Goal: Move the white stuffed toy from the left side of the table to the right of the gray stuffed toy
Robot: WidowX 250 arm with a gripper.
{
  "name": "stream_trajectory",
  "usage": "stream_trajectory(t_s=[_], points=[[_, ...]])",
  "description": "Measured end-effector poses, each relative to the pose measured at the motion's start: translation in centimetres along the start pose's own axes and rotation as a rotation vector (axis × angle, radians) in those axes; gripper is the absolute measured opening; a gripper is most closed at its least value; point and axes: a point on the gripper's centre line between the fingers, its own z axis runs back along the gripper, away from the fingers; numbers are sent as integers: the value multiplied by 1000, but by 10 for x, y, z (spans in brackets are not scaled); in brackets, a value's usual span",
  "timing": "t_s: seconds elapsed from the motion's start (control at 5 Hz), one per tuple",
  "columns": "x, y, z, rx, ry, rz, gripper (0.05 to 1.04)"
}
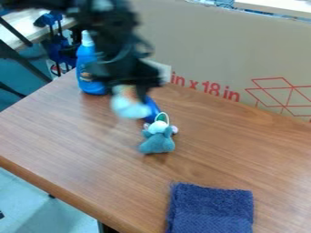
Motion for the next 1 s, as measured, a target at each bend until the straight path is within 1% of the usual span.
stream_trajectory(t_s=[0.2, 0.4, 0.6, 0.8, 1.0], points=[[31, -58, -24, 9, -14, 8, 610], [39, -115, -39, 25, 61, -36, 610], [24, -160, -55, 31, 108, -86, 610], [9, -173, -78, 23, 165, -126, 610], [-4, -162, -94, 61, 247, -105, 610]])
